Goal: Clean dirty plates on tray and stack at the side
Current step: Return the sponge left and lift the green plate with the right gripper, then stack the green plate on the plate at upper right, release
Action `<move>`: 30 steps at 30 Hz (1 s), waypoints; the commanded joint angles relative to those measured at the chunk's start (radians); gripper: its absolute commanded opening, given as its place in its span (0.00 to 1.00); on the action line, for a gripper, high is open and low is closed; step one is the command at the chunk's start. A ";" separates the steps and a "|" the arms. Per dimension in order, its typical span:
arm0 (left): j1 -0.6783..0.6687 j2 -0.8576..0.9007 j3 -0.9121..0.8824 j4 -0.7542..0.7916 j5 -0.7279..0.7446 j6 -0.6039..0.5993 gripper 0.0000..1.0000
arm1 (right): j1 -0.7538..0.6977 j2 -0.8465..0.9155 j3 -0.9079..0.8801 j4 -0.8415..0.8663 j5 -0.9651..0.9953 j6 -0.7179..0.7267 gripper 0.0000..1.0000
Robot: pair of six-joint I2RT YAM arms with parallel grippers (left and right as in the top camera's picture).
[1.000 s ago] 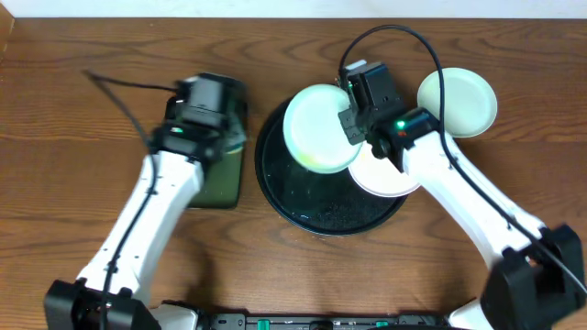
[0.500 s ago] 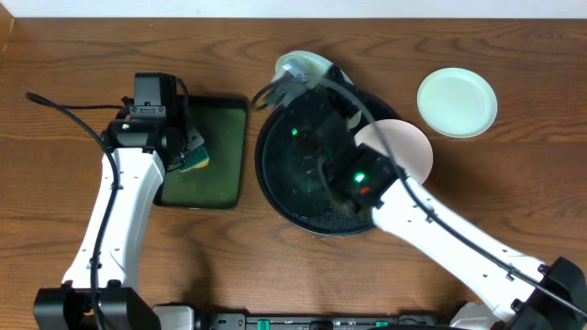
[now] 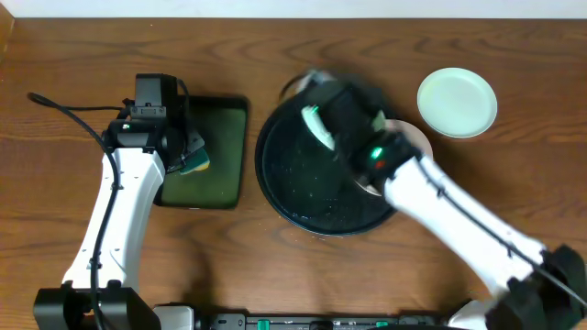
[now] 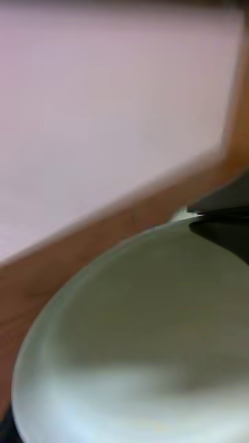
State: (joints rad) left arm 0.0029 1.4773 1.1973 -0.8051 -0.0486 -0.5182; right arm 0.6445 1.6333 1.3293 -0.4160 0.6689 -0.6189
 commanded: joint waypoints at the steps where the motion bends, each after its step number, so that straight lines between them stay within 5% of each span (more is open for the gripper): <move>1: 0.003 0.000 -0.002 -0.002 0.005 0.018 0.08 | -0.158 0.026 -0.002 0.003 -0.166 0.473 0.01; 9: 0.003 0.000 -0.002 -0.002 0.005 0.029 0.07 | -0.588 -0.037 -0.002 0.141 -0.715 0.844 0.01; 18: 0.003 0.000 -0.002 -0.001 0.005 0.028 0.07 | -0.932 0.056 -0.002 -0.012 -0.726 0.932 0.01; 27: 0.003 0.000 -0.002 0.006 0.005 0.028 0.07 | -0.961 0.213 -0.002 0.004 -0.734 0.932 0.01; 28: 0.003 0.000 -0.002 0.006 0.005 0.028 0.07 | -0.958 0.233 -0.002 0.005 -0.734 0.933 0.11; 30: 0.003 0.000 -0.002 0.005 0.005 0.028 0.08 | -0.951 0.257 -0.002 0.008 -0.739 0.932 0.52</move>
State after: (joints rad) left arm 0.0029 1.4773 1.1973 -0.8036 -0.0467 -0.4969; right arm -0.3275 1.8603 1.3190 -0.4137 -0.0513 0.3019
